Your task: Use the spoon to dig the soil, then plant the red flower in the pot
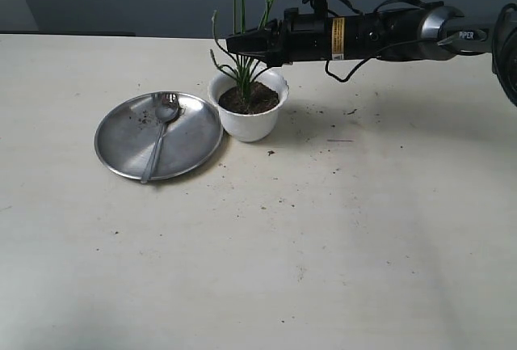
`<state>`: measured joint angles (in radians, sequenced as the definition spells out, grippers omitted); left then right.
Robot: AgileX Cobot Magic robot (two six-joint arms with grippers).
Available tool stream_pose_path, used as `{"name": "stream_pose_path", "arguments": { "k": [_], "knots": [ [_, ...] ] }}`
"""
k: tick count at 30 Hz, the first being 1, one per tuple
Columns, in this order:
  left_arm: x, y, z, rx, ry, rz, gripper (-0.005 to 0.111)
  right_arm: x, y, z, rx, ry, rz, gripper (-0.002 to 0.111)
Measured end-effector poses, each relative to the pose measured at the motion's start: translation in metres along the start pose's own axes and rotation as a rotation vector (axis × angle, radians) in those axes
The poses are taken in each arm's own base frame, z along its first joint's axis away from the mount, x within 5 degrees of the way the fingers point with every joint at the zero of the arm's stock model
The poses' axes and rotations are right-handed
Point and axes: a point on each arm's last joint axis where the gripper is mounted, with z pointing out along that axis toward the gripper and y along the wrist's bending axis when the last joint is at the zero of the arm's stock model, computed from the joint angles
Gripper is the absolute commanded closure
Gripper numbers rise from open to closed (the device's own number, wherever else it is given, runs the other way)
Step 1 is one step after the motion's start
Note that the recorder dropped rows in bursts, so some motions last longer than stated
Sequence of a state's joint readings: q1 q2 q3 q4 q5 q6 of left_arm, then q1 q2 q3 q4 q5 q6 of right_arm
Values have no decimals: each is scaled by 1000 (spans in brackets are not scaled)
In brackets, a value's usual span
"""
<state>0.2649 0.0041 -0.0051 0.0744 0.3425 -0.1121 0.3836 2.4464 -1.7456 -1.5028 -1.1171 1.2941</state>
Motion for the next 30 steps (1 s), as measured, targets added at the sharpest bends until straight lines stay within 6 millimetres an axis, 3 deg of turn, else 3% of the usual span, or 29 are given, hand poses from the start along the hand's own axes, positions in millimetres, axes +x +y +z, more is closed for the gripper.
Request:
{"name": "stream_pose_path", "arguments": {
  "k": [30],
  "knots": [
    [0, 0, 0, 0, 0, 0, 106, 8, -6, 0, 17, 4, 66, 109]
  ]
}}
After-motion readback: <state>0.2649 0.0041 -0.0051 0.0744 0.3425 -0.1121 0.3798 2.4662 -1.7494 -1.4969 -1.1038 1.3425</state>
